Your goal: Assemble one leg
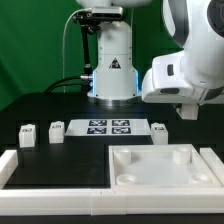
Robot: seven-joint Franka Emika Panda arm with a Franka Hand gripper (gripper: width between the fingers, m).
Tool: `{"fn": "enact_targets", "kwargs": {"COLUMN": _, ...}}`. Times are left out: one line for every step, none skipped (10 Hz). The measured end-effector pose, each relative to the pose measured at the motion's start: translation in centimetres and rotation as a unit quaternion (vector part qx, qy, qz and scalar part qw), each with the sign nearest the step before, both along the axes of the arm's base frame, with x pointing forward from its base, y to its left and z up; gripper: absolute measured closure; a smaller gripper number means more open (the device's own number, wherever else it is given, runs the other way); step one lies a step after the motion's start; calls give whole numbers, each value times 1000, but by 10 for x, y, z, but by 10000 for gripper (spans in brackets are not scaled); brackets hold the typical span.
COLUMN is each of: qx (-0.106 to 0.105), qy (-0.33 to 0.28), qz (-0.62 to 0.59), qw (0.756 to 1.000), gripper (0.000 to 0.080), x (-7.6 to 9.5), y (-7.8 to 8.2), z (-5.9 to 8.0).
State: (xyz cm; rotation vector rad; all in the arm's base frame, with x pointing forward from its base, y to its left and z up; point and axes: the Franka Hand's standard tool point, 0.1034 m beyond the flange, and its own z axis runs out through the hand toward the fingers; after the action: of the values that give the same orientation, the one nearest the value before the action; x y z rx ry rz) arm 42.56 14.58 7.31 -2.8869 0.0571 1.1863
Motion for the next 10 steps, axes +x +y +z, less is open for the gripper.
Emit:
{"fn": "enact_targets", "kwargs": {"qx": 1, "qy": -43, "qz": -2, "qw": 999, "gripper": 511, "x": 1, "y": 1, "z": 2}}
{"fn": "enact_targets", "kwargs": {"qx": 2, "qy": -96, "qz": -5, "qw": 995, "gripper": 511, "x": 2, "y": 2, "z": 2}}
{"fn": "enact_targets", "kwargs": {"qx": 5, "qy": -143, "qz": -7, "qw": 990, "gripper": 511, "x": 3, "y": 3, "z": 3}}
{"fn": "enact_targets", "kwargs": {"qx": 11, "qy": -179, "qz": 0, "qw": 984, "gripper": 511, "x": 6, "y": 0, "z": 4}}
{"fn": "enact_targets", "kwargs": {"qx": 18, "qy": -225, "qz": 9, "qw": 974, "gripper": 511, "x": 19, "y": -14, "z": 9}}
{"fn": "enact_targets", "kwargs": {"qx": 14, "qy": -268, "qz": 9, "qw": 963, "gripper": 511, "x": 30, "y": -26, "z": 17}}
{"fn": "enact_targets", "kwargs": {"qx": 13, "qy": -310, "qz": 6, "qw": 951, "gripper": 511, "x": 41, "y": -34, "z": 25}}
{"fn": "enact_targets", "kwargs": {"qx": 13, "qy": -363, "qz": -4, "qw": 932, "gripper": 511, "x": 52, "y": -44, "z": 32}}
{"fn": "enact_targets", "kwargs": {"qx": 14, "qy": -416, "qz": -12, "qw": 909, "gripper": 511, "x": 65, "y": -55, "z": 36}}
{"fn": "enact_targets", "kwargs": {"qx": 14, "qy": -458, "qz": -19, "qw": 888, "gripper": 511, "x": 79, "y": -61, "z": 40}}
